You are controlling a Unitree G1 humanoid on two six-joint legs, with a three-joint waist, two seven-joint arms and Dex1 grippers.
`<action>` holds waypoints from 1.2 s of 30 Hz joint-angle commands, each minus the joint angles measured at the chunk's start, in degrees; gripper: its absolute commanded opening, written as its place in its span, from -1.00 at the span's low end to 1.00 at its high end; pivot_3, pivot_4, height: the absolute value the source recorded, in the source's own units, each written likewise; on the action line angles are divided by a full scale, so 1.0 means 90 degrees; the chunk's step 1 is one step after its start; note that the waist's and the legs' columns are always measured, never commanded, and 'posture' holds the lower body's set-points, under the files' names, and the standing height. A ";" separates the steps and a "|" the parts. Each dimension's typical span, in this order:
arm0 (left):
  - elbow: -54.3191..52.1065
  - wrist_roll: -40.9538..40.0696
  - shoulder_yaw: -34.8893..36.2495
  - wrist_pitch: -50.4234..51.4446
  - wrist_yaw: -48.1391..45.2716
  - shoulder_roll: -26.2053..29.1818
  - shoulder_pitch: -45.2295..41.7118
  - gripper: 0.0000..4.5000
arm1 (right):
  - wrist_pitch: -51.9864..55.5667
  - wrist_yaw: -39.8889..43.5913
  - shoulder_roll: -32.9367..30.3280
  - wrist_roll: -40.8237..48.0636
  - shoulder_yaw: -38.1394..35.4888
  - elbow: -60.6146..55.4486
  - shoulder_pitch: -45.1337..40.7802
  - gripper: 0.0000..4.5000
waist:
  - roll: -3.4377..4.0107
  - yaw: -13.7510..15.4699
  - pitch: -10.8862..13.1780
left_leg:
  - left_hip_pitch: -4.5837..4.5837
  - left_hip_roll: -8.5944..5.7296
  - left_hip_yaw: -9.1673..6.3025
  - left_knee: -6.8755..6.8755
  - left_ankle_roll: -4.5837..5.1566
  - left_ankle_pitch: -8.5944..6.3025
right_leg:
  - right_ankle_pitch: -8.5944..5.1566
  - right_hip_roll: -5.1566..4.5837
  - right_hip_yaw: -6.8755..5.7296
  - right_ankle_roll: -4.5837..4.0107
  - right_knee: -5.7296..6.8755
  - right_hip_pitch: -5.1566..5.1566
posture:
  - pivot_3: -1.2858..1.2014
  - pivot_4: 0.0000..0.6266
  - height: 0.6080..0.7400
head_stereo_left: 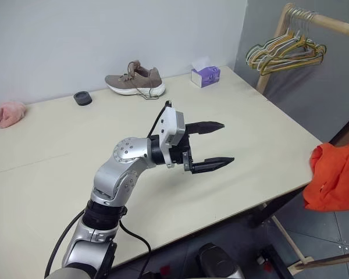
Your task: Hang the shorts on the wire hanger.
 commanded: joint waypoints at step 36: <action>0.0510 0.2921 0.2581 0.0280 0.5572 0.0039 0.2068 1.00 | -0.6416 0.2902 0.3732 0.0037 0.5350 0.1097 0.0320 0.98 | -0.0065 0.1884 -0.0014 | -0.0123 -0.0021 -0.0072 0.0022 -0.0017 0.0005 | 0.0034 -0.0059 -0.0067 -0.0010 0.0092 -0.0137 | 0.02 -0.82 1.00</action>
